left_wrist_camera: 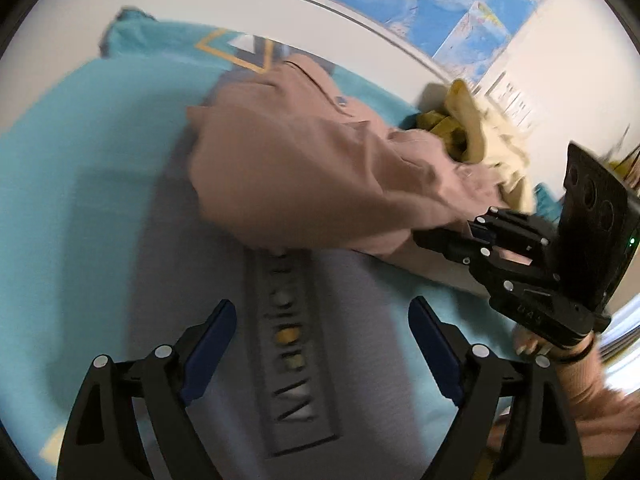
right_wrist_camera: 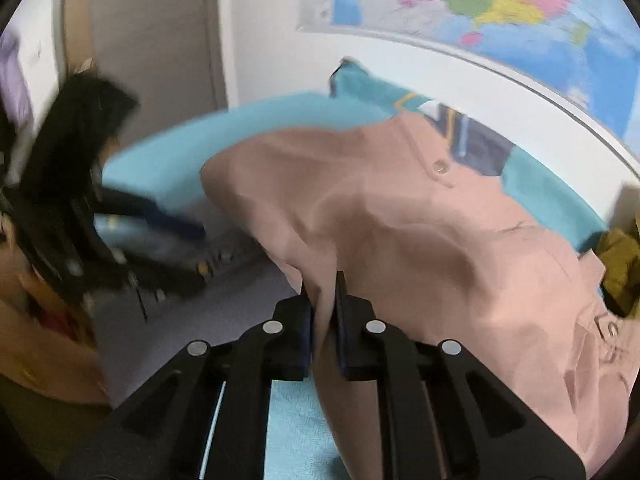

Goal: Fold large clothes

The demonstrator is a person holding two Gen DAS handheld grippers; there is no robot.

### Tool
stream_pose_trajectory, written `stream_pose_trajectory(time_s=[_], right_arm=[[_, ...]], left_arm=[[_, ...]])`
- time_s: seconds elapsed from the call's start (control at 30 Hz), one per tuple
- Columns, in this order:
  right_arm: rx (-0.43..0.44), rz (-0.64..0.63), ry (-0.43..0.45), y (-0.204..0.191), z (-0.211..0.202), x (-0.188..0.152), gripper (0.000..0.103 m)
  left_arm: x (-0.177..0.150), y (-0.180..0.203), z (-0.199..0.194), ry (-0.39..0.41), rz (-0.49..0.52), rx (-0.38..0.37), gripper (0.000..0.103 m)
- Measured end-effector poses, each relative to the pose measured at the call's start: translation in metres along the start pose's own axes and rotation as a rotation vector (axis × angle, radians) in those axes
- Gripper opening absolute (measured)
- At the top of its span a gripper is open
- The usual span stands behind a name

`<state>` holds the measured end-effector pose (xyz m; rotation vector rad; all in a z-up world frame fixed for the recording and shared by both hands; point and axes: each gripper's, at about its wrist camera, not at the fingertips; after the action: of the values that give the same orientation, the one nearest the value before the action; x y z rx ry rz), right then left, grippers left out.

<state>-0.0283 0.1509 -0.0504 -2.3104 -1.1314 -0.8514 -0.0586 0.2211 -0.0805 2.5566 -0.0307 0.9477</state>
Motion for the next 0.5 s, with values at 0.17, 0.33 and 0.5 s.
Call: stream_pose_trajectory(time_s=[0.17,0.33,0.5], right_arm=[[0.048,0.086,-0.021,0.010,-0.007,-0.002,0.022],[0.103,0.235,0.013,0.032,-0.042,-0.026,0.040],[0.264,0.537,0.079,0.082,-0.107,-0.081,0.059]], left_arm=[[0.023,-0.013,0.023,0.043,-0.147,-0.177,0.090],[0.038,-0.014,0.036,0.073,-0.214,-0.302,0.096],[0.052,0.000,0.052,0.044,-0.184,-0.290,0.096]])
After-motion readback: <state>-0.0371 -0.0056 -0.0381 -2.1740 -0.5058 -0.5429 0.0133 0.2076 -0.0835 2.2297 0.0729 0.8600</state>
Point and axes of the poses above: each gripper's, at about its wrist camera, not at the fingertips, and z roughly the way its jaws point, y to its right, x to its top, and after that the axes turned 10 degrees about z, right-handed
